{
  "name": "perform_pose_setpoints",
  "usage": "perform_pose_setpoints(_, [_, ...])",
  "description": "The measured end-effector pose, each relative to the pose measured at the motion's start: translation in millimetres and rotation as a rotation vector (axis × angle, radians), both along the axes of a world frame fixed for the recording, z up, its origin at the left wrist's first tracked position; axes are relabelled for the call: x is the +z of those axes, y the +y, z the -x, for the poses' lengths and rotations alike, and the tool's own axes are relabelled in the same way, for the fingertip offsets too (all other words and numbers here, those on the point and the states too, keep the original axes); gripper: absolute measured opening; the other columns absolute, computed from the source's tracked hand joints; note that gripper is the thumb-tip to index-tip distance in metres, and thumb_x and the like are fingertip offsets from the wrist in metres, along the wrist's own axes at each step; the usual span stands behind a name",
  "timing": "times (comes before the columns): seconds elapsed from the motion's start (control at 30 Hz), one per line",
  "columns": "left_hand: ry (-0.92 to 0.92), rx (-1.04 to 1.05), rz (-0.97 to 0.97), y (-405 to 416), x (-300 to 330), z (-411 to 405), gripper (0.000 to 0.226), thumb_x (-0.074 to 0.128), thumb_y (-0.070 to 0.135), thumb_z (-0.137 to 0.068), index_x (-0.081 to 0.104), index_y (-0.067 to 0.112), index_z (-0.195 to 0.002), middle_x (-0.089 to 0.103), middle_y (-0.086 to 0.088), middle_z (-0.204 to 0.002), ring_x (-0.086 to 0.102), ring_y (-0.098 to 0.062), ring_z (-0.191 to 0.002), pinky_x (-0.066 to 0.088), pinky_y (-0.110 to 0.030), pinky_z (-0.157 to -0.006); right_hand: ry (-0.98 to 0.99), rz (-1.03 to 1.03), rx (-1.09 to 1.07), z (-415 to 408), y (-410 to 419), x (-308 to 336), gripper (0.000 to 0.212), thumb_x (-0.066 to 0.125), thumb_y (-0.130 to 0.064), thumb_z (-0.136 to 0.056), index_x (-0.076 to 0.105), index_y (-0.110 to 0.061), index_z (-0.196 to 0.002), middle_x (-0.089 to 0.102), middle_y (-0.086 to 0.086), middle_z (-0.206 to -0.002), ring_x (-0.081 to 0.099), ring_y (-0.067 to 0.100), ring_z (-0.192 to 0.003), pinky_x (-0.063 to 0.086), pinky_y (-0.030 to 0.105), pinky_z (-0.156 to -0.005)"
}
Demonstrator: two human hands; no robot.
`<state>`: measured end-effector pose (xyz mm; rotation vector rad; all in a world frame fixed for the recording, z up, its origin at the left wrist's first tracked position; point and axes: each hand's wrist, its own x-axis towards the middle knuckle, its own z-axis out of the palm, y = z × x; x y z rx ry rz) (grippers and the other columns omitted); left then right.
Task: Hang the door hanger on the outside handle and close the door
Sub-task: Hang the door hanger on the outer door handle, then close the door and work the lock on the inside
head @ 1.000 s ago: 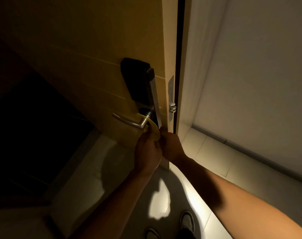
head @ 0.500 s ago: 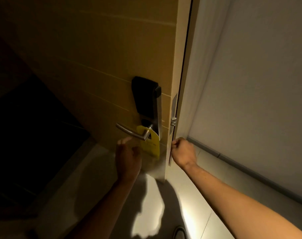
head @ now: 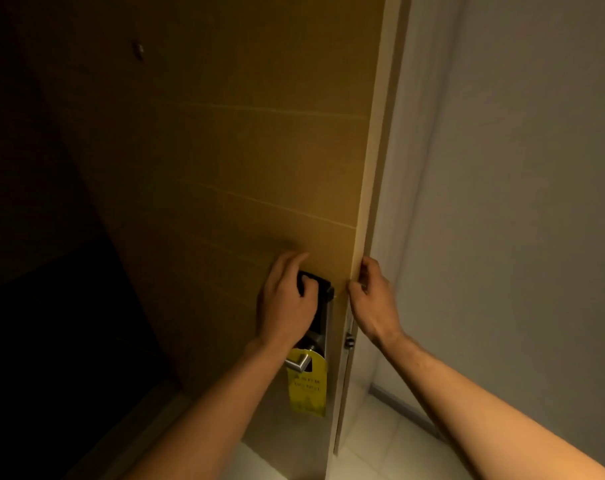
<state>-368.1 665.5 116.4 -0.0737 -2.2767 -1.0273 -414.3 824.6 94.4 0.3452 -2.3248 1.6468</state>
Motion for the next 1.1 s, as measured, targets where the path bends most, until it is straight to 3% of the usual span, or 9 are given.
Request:
perform_pose_setpoints(0.13, [0.065,-0.027,0.048,7,15,-13,0.041,0.047,0.031,-0.089,0.043,0.035,-0.13,0.045,0.012,-0.136,0.04,0.006,-0.11,0.029,-0.004,-0.079,-0.026,0.013,-0.018,-12,-7,2,0.039,0.051,-0.023,-0.094,0.044,-0.026,-0.133,0.062,-0.007,-0.112,0.061,-0.003,-0.094,0.053,0.017,-0.078])
perform_pose_setpoints(0.23, [0.098,-0.027,0.072,3,17,-26,0.042,0.048,0.032,-0.088,0.044,0.036,-0.13,0.045,0.013,-0.133,0.042,0.014,-0.101,0.036,0.0,-0.069,-0.012,0.013,0.003,-25,-12,-2,0.034,0.052,-0.026,-0.093,0.047,-0.029,-0.126,0.065,-0.01,-0.108,0.065,-0.001,-0.091,0.055,0.017,-0.074])
perform_pose_setpoints(0.33, [0.109,-0.004,0.051,-9,15,-44,0.042,0.049,0.028,-0.088,0.045,0.037,-0.129,0.047,0.013,-0.132,0.039,0.023,-0.106,0.04,0.002,-0.069,-0.002,0.017,0.061,-35,-17,-4,0.027,0.053,-0.03,-0.093,0.051,-0.031,-0.119,0.066,-0.012,-0.107,0.065,-0.004,-0.091,0.056,0.014,-0.069])
perform_pose_setpoints(0.53, [0.118,0.14,0.02,-35,19,-94,0.044,0.048,0.027,-0.088,0.044,0.038,-0.131,0.046,0.017,-0.129,0.05,0.001,-0.11,0.051,-0.023,-0.084,0.107,-0.058,0.27,-55,-28,9,0.012,0.052,-0.043,-0.091,0.058,-0.041,-0.1,0.071,-0.016,-0.093,0.069,0.0,-0.085,0.059,0.025,-0.073])
perform_pose_setpoints(0.6, [0.111,0.222,0.02,-45,23,-114,0.044,0.049,0.025,-0.089,0.043,0.039,-0.131,0.045,0.017,-0.128,0.048,-0.001,-0.113,0.05,-0.021,-0.084,0.128,-0.067,0.367,-65,-36,12,0.012,0.051,-0.045,-0.088,0.058,-0.044,-0.098,0.071,-0.02,-0.094,0.069,0.0,-0.087,0.059,0.027,-0.074])
perform_pose_setpoints(0.7, [0.122,0.34,0.068,-55,28,-139,0.045,0.049,0.026,-0.09,0.041,0.039,-0.132,0.045,0.016,-0.131,0.043,0.006,-0.114,0.04,-0.007,-0.078,0.154,-0.092,0.509,-78,-50,16,0.013,0.051,-0.042,-0.086,0.06,-0.044,-0.096,0.072,-0.018,-0.094,0.069,0.002,-0.089,0.06,0.032,-0.078])
perform_pose_setpoints(0.87, [0.1,0.5,0.092,-67,29,-179,0.044,0.051,0.026,-0.09,0.041,0.036,-0.132,0.046,0.016,-0.13,0.04,0.019,-0.108,0.037,-0.006,-0.079,0.172,-0.077,0.696,-104,-83,16,0.022,0.052,-0.035,-0.084,0.062,-0.032,-0.103,0.073,-0.012,-0.096,0.069,0.003,-0.09,0.06,0.035,-0.082])
perform_pose_setpoints(0.93, [0.095,0.562,0.068,-74,28,-200,0.043,0.051,0.023,-0.092,0.041,0.034,-0.132,0.049,0.012,-0.13,0.045,0.012,-0.108,0.041,-0.01,-0.082,0.153,-0.061,0.796,-119,-100,12,0.026,0.053,-0.035,-0.083,0.063,-0.032,-0.107,0.072,-0.012,-0.098,0.068,0.002,-0.093,0.059,0.032,-0.085])
perform_pose_setpoints(1.1, [0.132,0.644,-0.001,-94,27,-241,0.041,0.049,0.038,-0.092,0.041,0.036,-0.132,0.052,0.017,-0.121,0.053,0.007,-0.104,0.046,-0.009,-0.071,0.142,-0.123,0.969,-145,-139,10,0.041,0.052,-0.038,-0.081,0.062,-0.031,-0.12,0.069,-0.013,-0.114,0.062,-0.006,-0.105,0.051,0.021,-0.096])
